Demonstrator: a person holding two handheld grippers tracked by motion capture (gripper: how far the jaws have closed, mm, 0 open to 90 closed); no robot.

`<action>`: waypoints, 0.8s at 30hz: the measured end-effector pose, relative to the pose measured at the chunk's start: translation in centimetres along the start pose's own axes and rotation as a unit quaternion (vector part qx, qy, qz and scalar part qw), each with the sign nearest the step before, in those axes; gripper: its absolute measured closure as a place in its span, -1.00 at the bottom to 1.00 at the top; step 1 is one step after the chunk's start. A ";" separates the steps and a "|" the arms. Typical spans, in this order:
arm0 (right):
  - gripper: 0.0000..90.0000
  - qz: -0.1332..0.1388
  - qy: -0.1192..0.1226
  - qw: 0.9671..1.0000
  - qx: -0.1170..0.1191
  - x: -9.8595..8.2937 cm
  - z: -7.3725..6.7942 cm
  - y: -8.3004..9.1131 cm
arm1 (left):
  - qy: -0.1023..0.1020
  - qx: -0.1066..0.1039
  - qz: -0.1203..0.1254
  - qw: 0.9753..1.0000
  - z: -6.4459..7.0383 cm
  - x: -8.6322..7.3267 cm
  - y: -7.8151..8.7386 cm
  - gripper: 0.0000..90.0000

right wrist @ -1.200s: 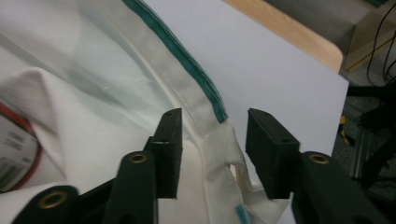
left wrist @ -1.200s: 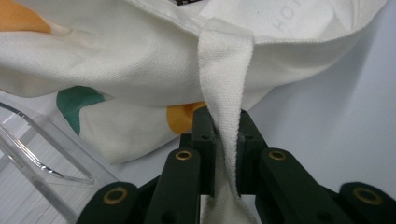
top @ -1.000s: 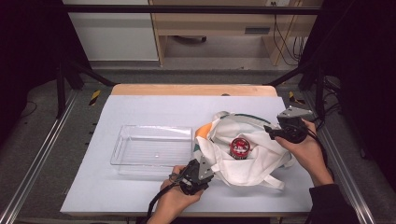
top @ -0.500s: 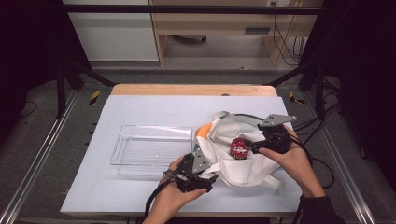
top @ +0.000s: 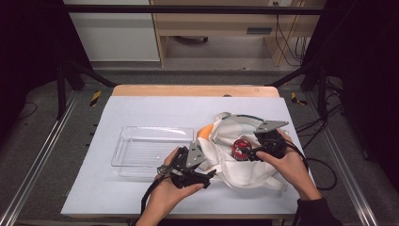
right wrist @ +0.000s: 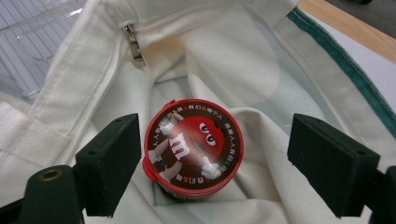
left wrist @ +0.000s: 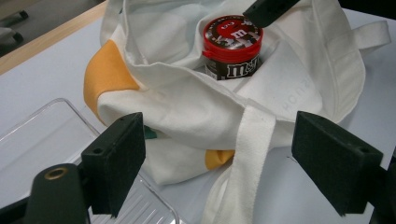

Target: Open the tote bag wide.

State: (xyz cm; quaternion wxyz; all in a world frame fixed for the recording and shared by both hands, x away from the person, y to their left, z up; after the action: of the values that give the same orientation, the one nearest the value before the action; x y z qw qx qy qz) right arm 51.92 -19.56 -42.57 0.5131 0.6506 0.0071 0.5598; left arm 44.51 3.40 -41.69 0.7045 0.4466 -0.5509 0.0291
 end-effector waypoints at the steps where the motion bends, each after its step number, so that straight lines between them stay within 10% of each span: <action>1: -0.60 -0.001 0.000 1.000 0.002 -0.1 0.0 -0.1 | 0.000 0.003 -0.001 1.000 -0.2 0.0 0.1 -0.62; 24: -0.66 -0.019 0.008 0.999 0.038 -0.7 -0.7 -1.0 | 0.046 0.073 0.011 0.996 -7.0 -1.0 3.8 -0.62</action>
State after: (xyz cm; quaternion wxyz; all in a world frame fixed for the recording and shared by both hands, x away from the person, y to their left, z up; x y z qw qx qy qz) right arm 51.65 -19.01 -43.83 0.4984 0.6648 0.0454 0.5546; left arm 47.32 10.72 -40.19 0.6944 0.4887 -0.5192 0.0971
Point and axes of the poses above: each handheld gripper's, and its own axes: y roughly backward along the jaws, x roughly out of its top, z roughly to its right, the point moved 5 cm from there along -y, roughly forward along the jaws, and after that the axes turned 6 degrees about y, right-handed, at the moved point
